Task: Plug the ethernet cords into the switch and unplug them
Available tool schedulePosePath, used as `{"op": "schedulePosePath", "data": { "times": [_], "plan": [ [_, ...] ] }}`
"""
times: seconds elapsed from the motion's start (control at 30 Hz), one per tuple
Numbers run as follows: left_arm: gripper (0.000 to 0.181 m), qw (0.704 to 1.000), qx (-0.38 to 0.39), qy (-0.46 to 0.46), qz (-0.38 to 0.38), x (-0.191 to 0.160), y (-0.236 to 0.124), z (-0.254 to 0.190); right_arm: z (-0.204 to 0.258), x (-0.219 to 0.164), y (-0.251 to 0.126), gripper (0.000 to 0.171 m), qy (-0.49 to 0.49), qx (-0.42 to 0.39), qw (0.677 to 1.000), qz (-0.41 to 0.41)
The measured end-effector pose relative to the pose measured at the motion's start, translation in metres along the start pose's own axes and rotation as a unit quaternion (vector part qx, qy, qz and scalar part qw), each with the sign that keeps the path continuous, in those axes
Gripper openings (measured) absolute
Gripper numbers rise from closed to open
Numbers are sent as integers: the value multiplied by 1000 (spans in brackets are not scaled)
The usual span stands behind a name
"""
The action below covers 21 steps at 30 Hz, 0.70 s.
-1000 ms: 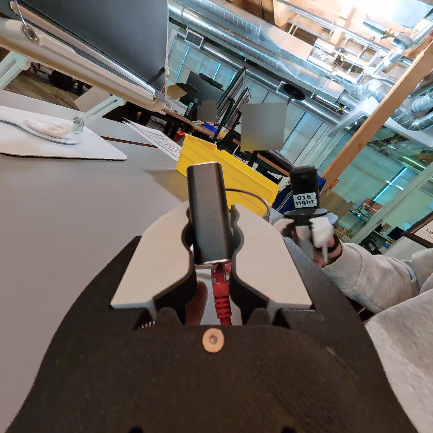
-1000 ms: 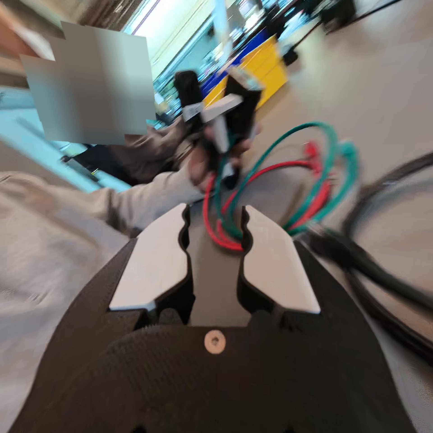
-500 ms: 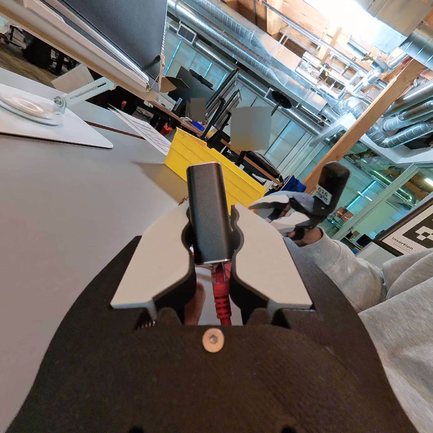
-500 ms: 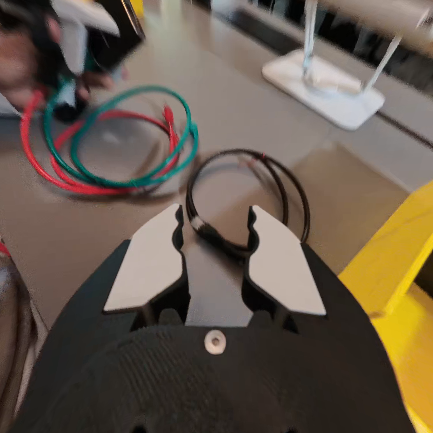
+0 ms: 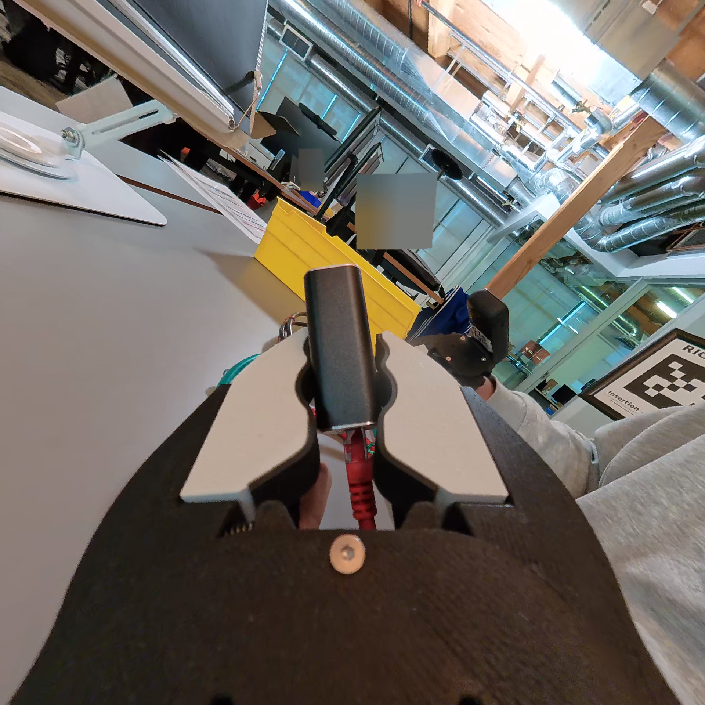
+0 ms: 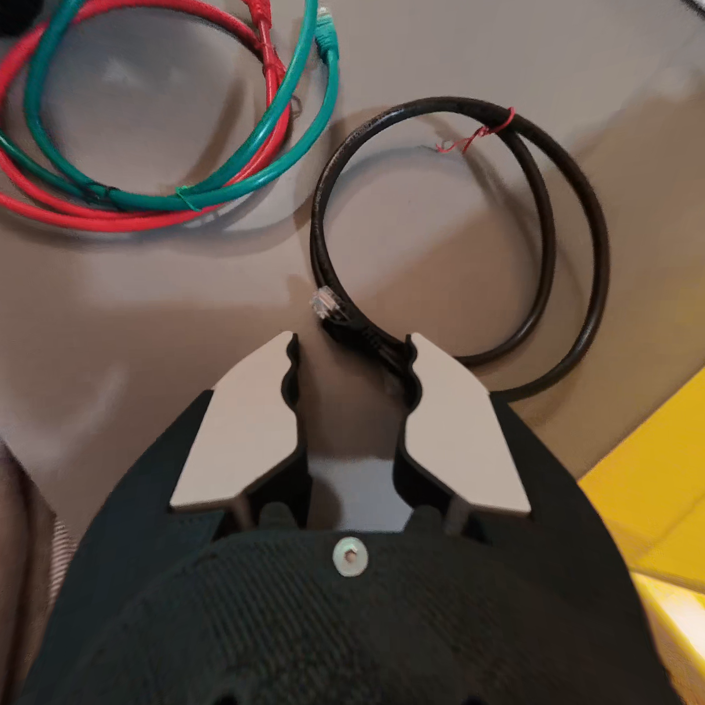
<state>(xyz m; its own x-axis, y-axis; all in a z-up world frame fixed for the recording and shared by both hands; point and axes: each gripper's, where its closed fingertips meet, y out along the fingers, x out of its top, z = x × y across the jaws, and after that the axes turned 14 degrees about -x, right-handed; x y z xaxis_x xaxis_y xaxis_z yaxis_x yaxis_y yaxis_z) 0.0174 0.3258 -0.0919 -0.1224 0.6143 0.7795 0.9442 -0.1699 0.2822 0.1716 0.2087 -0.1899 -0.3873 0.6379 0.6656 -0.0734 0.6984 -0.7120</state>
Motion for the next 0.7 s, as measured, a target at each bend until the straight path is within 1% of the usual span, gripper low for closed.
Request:
{"op": "schedulePosePath", "data": {
  "times": [0.07,0.13,0.2,0.23,0.27,0.4,0.5,0.57,0.6,0.7],
  "plan": [
    [27,1000,0,2,1,0,0,0,4,-4,-5,50,4,-2,999,36],
    [27,1000,1,3,3,-1,1,-1,14,-8,-11,57,-6,5,997,72],
    [27,1000,0,1,2,-1,1,-1,31,-12,-22,56,-19,38,994,102],
    [27,1000,0,0,2,-1,1,0,40,-12,-27,52,-27,60,992,106],
    [27,1000,-1,-2,1,-1,1,0,45,-9,-30,46,-36,69,992,99],
    [27,1000,-1,-4,-1,-1,0,0,35,8,-33,46,-112,22,993,34],
    [27,1000,-2,-6,-1,-1,0,0,33,1,-26,47,-156,16,987,17],
    [27,1000,-4,-11,-2,-1,1,0,31,-7,-18,47,-148,22,988,24],
    [27,1000,-4,-13,-2,-1,1,0,31,-4,-16,35,-127,30,991,12],
    [27,1000,-5,-15,-5,-1,0,0,31,-7,-12,19,-89,44,995,23]
  ]
}}
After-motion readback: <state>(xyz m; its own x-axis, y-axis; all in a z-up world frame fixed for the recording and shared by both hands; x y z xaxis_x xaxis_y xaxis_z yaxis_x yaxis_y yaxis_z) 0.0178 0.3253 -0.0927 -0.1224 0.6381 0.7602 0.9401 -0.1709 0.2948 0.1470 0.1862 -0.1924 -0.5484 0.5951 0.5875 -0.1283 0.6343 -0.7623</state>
